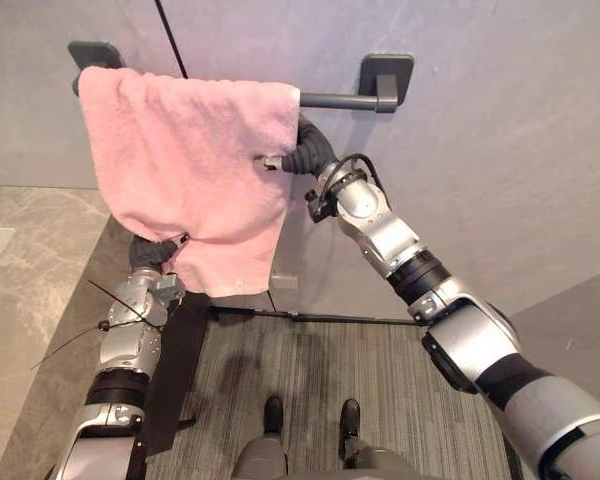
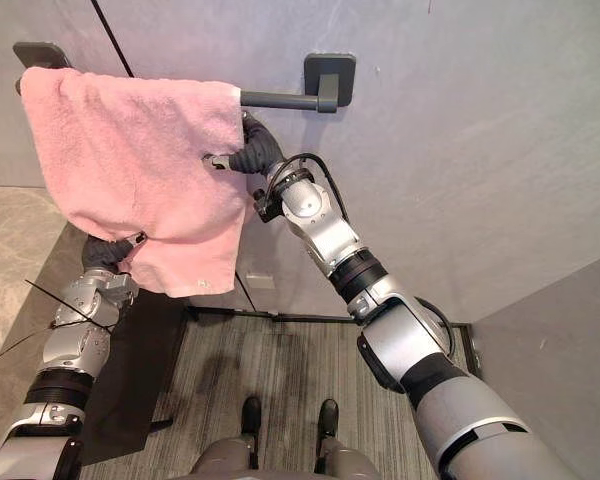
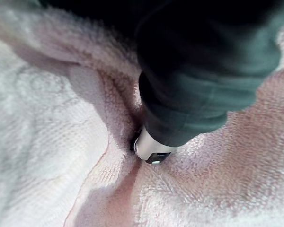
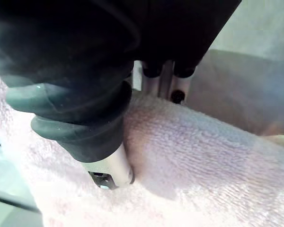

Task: Organize washtable

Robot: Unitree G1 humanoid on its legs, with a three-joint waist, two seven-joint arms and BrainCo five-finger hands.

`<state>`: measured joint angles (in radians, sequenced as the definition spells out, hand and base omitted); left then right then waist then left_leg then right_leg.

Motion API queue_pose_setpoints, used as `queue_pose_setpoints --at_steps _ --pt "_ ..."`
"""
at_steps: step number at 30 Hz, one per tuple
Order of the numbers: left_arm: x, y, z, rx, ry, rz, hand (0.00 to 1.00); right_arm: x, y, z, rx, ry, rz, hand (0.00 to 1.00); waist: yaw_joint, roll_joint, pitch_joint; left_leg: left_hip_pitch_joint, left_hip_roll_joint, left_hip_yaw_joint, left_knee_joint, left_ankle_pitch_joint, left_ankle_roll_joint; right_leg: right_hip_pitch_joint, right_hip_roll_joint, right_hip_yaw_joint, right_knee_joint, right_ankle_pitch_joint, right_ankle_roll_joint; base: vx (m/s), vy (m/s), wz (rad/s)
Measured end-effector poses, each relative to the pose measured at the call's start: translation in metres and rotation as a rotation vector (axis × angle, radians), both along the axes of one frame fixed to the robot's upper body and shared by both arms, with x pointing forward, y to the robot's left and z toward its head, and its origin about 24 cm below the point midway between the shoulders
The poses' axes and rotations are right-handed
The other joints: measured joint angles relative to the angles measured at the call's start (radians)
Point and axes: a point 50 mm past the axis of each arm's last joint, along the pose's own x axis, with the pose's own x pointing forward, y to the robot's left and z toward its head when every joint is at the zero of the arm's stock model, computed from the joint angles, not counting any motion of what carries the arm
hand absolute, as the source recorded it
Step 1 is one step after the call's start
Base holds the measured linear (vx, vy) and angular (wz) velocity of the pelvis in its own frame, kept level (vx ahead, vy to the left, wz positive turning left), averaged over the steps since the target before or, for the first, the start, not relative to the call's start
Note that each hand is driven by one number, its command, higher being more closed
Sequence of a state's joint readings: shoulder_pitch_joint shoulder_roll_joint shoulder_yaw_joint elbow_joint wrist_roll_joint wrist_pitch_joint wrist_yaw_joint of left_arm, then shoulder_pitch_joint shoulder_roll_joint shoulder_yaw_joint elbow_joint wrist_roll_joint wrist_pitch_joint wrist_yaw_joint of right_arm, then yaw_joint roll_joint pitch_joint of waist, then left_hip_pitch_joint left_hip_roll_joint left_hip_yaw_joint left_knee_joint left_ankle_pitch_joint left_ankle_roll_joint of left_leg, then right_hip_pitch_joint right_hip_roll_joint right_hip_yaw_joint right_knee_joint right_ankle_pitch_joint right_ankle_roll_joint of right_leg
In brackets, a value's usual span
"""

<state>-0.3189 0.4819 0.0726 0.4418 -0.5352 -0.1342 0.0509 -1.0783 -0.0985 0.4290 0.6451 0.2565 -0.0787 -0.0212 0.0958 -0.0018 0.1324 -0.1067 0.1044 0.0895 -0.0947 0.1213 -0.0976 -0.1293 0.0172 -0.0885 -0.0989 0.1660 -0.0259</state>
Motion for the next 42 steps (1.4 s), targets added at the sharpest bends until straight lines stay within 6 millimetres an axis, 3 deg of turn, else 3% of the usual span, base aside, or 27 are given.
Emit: queue_pose_setpoints --at_steps 13,21,31,32,33,42 --pt "0.003 0.009 0.014 -0.012 -0.051 0.031 1.0 0.009 -0.026 0.009 -0.005 -0.033 -0.093 1.0 -0.005 0.0 0.0 0.003 0.0 0.008 -0.005 0.004 -0.001 -0.001 -0.001 0.006 0.0 -0.001 0.001 -0.02 0.016 -0.01" --pt "0.008 0.018 0.021 0.006 -0.053 0.047 1.0 0.008 -0.027 0.005 -0.006 -0.024 -0.087 1.0 -0.011 0.0 0.0 0.004 -0.001 0.032 -0.003 0.006 -0.004 -0.01 -0.001 0.028 0.0 0.007 0.008 -0.01 0.015 -0.08" --pt "0.011 0.022 0.012 -0.007 -0.011 0.039 1.0 0.01 -0.035 -0.012 -0.015 0.023 -0.105 1.0 -0.029 0.0 0.0 0.007 0.0 0.049 -0.006 0.005 -0.004 -0.015 0.0 0.041 0.0 0.012 0.006 -0.03 0.034 -0.05" --pt "0.011 0.022 0.012 -0.008 -0.009 0.04 1.0 0.01 -0.035 -0.012 -0.016 0.023 -0.101 0.0 -0.03 0.0 0.0 0.008 0.0 0.05 -0.006 0.005 -0.004 -0.015 0.0 0.041 0.0 0.012 0.006 -0.02 0.04 -0.02" --pt "0.011 0.022 0.009 -0.011 0.002 0.044 0.0 0.01 -0.035 -0.012 -0.021 0.024 -0.094 0.0 -0.03 0.0 0.0 0.009 0.0 0.05 -0.006 0.006 -0.004 -0.014 0.0 0.042 0.0 0.012 0.006 -0.02 0.034 -0.01" --pt "-0.004 0.034 -0.024 -0.033 0.138 0.095 0.0 0.012 -0.052 -0.014 -0.02 0.032 -0.119 0.0 -0.028 0.0 0.0 0.009 0.001 0.049 -0.006 0.005 -0.004 -0.013 -0.002 0.041 -0.003 0.012 0.006 -0.03 0.033 0.01"
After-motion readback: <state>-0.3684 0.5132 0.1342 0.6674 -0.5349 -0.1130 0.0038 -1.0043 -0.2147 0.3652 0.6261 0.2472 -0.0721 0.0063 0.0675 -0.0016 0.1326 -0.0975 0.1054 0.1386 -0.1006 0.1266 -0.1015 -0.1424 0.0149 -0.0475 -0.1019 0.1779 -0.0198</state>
